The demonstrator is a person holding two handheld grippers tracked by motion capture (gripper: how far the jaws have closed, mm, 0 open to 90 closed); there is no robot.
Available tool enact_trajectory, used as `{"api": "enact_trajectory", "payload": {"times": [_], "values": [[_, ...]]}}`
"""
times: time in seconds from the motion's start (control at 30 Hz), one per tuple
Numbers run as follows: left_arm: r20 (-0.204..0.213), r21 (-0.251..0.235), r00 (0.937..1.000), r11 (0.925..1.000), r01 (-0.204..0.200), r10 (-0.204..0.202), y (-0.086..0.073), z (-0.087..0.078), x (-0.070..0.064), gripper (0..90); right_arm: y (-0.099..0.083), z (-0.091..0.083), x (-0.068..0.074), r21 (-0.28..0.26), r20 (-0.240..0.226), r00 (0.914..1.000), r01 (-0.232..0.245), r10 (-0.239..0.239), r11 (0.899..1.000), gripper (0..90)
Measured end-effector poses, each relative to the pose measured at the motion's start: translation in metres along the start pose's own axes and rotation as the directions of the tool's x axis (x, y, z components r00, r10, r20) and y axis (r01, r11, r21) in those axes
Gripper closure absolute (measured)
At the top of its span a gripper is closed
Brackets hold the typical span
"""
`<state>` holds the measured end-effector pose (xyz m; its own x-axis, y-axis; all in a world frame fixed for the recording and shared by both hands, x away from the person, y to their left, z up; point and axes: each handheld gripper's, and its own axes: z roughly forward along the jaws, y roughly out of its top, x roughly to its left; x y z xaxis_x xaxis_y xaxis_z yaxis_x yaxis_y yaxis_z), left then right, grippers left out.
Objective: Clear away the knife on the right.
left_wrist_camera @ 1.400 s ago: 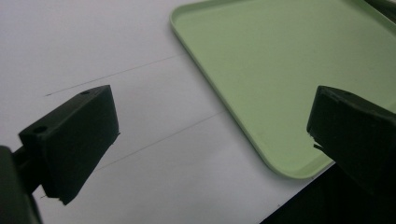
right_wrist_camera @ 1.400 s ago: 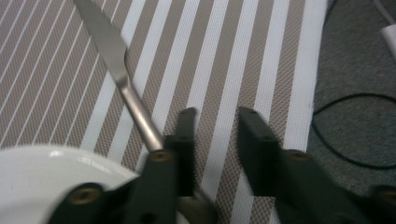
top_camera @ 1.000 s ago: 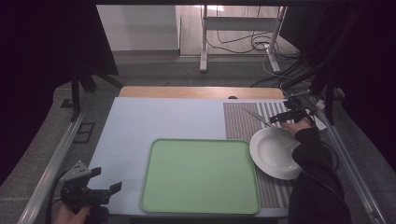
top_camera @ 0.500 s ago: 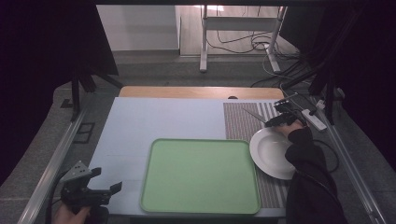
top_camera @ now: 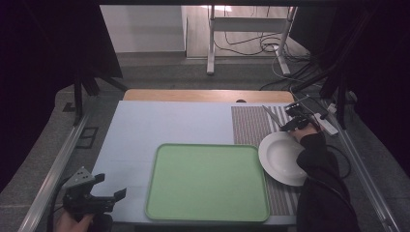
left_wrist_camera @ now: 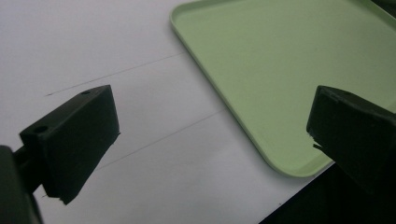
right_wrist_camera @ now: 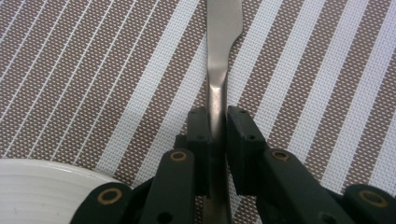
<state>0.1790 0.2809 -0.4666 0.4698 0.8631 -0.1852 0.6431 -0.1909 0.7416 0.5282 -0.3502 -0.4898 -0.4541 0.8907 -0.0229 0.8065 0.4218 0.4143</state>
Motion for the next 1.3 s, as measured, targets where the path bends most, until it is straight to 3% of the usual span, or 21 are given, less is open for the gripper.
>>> {"api": "enact_trajectory", "payload": {"times": [0.53, 0.87, 1.03, 1.17, 1.3], "values": [[0.000, -0.001, 1.0000, 1.0000, -0.002, 0.002, 0.000, 0.000, 0.000, 2.3, -0.013, -0.031, -0.030, -0.064, 0.044, 0.9973, -0.056, 0.059, 0.996, 80.7], [0.001, -0.001, 1.0000, 1.0000, -0.002, 0.002, 0.000, 0.000, 0.000, 2.3, -0.025, -0.053, -0.044, -0.114, 0.031, 0.9932, -0.108, 0.112, 0.988, 80.7], [0.001, -0.001, 1.0000, 1.0000, -0.003, 0.003, 0.000, 0.000, 0.000, 2.3, -0.027, -0.064, -0.040, -0.129, 0.008, 0.9933, -0.114, 0.116, 0.985, 80.6], [0.002, -0.001, 1.0000, 1.0000, -0.003, 0.003, 0.000, 0.000, 0.000, 2.3, -0.027, -0.072, -0.030, -0.137, -0.013, 0.9957, -0.092, 0.092, 0.986, 80.6], [0.002, -0.002, 1.0000, 1.0000, -0.004, 0.004, 0.000, 0.000, 0.000, 2.3, -0.029, -0.076, -0.019, -0.153, -0.077, 0.9938, -0.090, 0.079, 0.984, 80.6]]}}
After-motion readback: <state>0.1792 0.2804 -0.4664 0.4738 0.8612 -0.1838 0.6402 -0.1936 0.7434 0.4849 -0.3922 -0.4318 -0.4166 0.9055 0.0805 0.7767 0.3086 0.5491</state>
